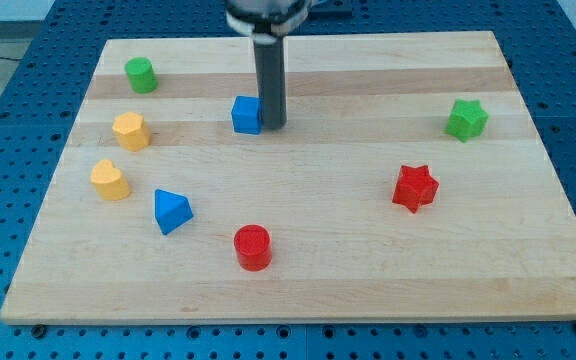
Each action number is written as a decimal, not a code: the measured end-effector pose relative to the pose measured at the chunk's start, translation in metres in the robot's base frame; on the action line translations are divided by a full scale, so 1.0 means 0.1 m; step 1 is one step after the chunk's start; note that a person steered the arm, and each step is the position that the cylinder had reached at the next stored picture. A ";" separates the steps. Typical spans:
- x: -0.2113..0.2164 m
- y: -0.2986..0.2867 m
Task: Slide the blue cube towards top center of the board
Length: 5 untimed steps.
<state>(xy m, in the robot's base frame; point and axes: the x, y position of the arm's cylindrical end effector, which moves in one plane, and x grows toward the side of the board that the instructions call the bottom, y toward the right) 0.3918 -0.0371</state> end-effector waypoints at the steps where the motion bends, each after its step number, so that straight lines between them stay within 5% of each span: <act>1: 0.10 -0.52; 2: -0.23 -0.93; 3: -0.54 -0.17; 4: -0.35 0.07; 5: -0.03 -0.41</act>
